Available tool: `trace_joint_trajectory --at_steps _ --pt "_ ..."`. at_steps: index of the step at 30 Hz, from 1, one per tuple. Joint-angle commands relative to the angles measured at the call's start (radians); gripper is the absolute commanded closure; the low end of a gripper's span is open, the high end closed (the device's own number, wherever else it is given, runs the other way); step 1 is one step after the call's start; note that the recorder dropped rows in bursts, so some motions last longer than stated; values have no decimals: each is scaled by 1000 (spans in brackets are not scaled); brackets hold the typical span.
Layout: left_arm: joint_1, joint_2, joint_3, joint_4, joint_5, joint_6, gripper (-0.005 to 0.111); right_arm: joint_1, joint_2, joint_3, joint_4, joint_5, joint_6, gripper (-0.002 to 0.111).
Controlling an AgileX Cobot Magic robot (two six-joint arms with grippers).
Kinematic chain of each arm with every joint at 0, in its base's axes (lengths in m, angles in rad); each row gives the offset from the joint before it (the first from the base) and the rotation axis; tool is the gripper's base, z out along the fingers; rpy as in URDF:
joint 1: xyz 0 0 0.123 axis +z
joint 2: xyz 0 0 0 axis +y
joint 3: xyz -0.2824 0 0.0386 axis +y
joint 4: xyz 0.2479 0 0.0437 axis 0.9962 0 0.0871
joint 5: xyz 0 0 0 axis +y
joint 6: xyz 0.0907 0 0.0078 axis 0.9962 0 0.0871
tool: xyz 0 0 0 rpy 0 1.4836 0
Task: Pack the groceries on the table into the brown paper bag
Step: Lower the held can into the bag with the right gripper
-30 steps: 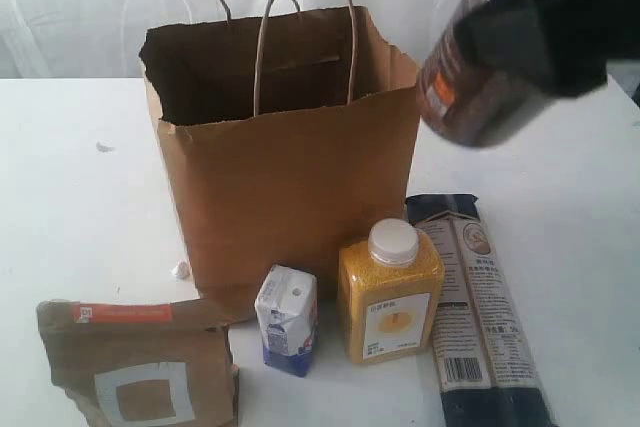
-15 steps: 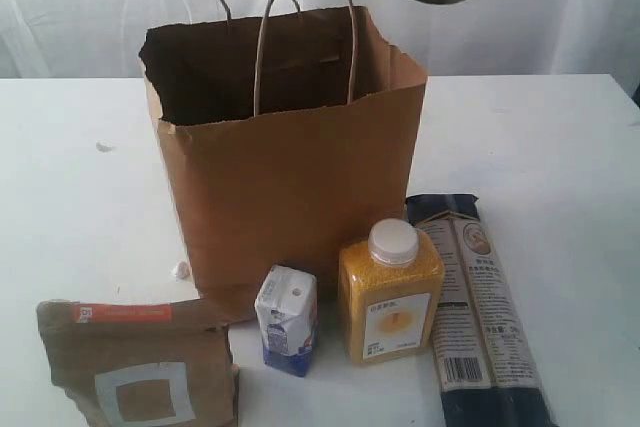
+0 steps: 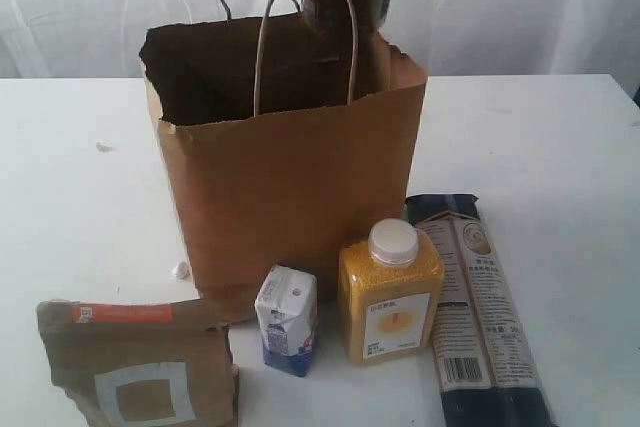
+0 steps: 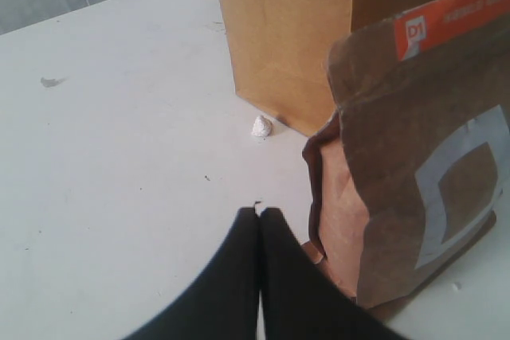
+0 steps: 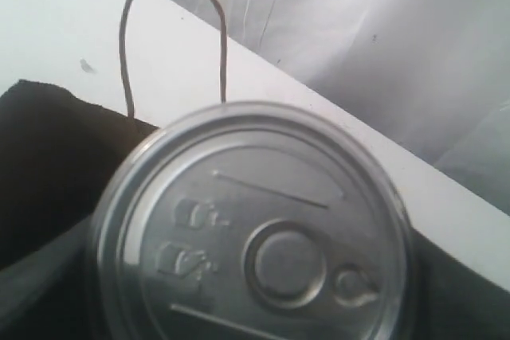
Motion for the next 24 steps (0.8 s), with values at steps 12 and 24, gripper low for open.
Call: trace_joint_trajectory --at_steps 12,24 --pt "-5 -5 5 -14 -6 -5 107 -9 129 -62 138 -2 -148 108" --pt "-5 -5 5 -14 -6 -5 107 -9 193 -62 139 6 -153 81"
